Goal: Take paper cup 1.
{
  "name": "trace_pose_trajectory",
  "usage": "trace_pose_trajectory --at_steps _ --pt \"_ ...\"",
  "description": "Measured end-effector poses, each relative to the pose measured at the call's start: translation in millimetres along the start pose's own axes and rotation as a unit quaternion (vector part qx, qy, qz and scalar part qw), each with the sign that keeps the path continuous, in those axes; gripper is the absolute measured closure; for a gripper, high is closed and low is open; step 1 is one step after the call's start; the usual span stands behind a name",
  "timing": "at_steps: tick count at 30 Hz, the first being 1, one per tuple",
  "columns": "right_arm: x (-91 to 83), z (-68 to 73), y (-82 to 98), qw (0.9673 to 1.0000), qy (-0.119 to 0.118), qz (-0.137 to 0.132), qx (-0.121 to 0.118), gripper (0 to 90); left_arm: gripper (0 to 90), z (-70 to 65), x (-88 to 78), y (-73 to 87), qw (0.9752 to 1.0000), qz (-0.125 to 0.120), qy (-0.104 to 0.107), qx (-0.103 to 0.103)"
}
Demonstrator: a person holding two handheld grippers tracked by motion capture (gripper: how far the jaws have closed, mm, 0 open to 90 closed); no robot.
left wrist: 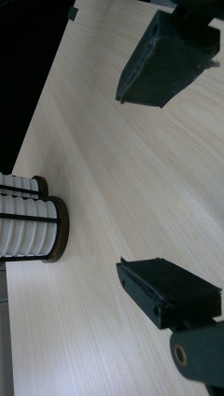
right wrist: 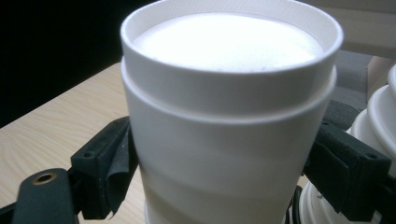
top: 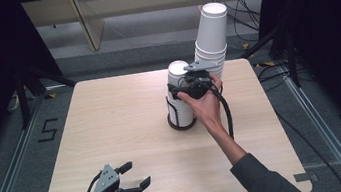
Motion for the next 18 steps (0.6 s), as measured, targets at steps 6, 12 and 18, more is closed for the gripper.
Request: trace_pose_trajectory --at_steps 6,12,18 --pt "6.0 0.7 -2.4 0.9999 0.014 -0.001 0.0 16.8 14.4 -0.8 1.3 -0.2 1.0 -0.005 0.005 0.0" --pt "4.2 1.0 -5.4 0.9998 0.018 -0.004 0.006 18.0 14.4 -0.7 1.2 -0.2 1.0 -0.005 0.005 0.0" --pt "-6.6 4.8 -18.3 0.9996 0.022 -0.018 -0.009 18.1 14.4 -1.3 1.7 -0.4 1.0 -0.006 0.005 -0.001"
Point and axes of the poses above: each handheld gripper's, and its own axes: x roughly forward along the jaws, y roughly out of its underside, z roughly to its left, the point moved 6 cm from there along x, roughly forward along the jaws, and after that the axes turned 7 degrees about z, right-handed, at the moved point
